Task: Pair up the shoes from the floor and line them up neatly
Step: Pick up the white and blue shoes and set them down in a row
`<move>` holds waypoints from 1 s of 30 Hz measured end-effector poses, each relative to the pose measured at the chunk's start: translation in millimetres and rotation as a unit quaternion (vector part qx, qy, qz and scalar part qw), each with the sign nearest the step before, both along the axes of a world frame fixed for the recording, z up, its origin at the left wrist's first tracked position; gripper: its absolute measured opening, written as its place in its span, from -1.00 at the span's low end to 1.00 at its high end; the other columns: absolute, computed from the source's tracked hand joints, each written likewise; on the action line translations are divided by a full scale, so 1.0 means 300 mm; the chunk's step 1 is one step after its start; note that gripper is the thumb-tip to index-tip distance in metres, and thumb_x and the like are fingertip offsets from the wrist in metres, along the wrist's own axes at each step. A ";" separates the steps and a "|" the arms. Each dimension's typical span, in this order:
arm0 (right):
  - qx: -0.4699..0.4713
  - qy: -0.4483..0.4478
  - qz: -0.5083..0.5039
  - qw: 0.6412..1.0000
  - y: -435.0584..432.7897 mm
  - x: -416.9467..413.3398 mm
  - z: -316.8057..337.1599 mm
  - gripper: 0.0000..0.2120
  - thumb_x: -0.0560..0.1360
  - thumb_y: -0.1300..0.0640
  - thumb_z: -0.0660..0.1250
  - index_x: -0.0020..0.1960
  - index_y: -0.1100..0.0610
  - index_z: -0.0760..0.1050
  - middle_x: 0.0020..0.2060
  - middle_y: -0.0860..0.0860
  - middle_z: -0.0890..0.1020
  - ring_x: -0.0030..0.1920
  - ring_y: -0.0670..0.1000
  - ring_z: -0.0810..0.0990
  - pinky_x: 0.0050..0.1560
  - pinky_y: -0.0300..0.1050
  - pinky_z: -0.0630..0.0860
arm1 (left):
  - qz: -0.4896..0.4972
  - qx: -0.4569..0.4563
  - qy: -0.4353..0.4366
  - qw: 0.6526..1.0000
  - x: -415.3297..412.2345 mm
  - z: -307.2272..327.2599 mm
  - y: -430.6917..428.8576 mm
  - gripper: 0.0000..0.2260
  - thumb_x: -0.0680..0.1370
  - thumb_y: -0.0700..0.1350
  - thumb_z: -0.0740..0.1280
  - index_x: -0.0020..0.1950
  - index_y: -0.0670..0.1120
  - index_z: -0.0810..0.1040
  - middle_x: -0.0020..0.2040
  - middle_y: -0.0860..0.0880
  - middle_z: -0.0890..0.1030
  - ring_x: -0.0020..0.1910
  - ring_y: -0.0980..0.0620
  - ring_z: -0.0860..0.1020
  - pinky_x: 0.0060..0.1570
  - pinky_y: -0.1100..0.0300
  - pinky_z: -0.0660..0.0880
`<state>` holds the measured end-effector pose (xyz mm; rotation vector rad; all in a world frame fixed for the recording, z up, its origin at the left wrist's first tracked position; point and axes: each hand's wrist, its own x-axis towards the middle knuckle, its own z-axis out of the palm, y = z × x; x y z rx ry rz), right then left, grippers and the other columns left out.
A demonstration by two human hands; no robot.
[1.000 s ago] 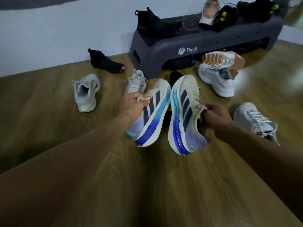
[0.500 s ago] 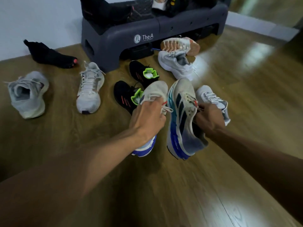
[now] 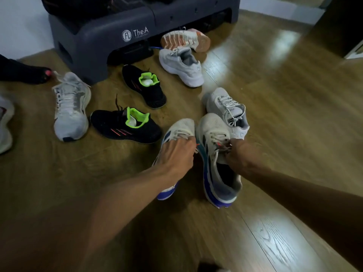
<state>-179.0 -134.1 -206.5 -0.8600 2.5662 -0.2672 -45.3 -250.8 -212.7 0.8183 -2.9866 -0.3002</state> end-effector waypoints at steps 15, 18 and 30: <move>0.064 -0.312 -0.123 0.940 0.060 0.102 -0.053 -0.78 0.50 0.30 0.24 0.14 0.23 0.49 -0.12 0.14 0.63 -0.16 0.07 0.64 -0.14 -0.04 0.65 | 0.295 0.414 -0.077 0.858 0.169 -0.125 0.013 -0.42 0.47 -0.16 0.43 0.40 -0.02 0.23 0.29 -0.12 0.39 0.23 -0.16 0.47 -0.02 0.00 0.59; 0.090 -0.312 -0.137 0.936 0.062 0.139 -0.069 -0.74 0.52 0.34 0.18 0.18 0.31 0.48 -0.09 0.25 0.65 -0.11 0.16 0.68 -0.04 0.09 0.64 | 0.295 0.376 -0.121 0.870 0.153 -0.149 0.032 -0.69 0.54 -0.19 0.31 0.26 -0.11 0.37 0.13 -0.17 0.52 -0.05 -0.18 0.60 -0.30 -0.04 0.64; 0.113 -0.125 -0.048 0.985 0.058 0.125 0.505 -0.72 0.45 0.25 0.16 0.09 0.32 0.49 -0.01 0.25 0.62 0.01 0.26 0.63 -0.06 0.03 0.58 | 0.322 0.364 -0.069 0.872 0.141 0.371 0.147 -0.73 0.49 -0.17 0.25 0.19 -0.15 0.48 0.05 -0.17 0.58 0.00 -0.28 0.56 -0.28 0.06 0.56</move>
